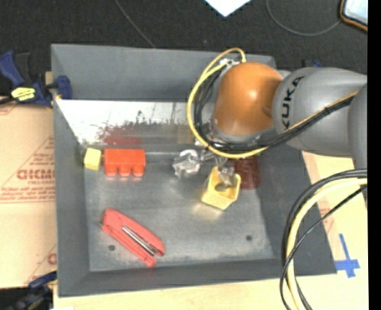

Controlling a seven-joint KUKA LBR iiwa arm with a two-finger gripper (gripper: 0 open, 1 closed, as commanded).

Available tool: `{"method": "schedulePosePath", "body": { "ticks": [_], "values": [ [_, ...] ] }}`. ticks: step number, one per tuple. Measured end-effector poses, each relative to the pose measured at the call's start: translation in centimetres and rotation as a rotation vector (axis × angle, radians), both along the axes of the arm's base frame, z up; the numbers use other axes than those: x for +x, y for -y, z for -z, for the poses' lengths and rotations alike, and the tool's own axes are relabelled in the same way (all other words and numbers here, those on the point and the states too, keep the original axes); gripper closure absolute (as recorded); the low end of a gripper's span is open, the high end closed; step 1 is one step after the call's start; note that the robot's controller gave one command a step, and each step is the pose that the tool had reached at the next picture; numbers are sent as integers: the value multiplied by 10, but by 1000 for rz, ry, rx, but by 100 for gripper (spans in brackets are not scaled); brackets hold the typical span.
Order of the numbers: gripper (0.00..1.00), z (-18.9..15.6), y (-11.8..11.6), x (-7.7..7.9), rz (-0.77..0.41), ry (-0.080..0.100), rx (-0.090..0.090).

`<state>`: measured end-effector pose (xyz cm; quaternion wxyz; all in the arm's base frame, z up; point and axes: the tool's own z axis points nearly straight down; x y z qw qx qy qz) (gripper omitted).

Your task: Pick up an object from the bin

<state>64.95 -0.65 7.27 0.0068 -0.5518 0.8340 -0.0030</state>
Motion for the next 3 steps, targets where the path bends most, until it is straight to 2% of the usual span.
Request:
{"method": "schedulePosePath", "body": {
  "ticks": [1, 2, 3],
  "values": [
    [100, -1, -10, -7, 98, 2, 5],
    [100, -1, -10, -7, 98, 2, 5],
    [100, -28, -10, -10, 99, -6, 5]
  ]
}}
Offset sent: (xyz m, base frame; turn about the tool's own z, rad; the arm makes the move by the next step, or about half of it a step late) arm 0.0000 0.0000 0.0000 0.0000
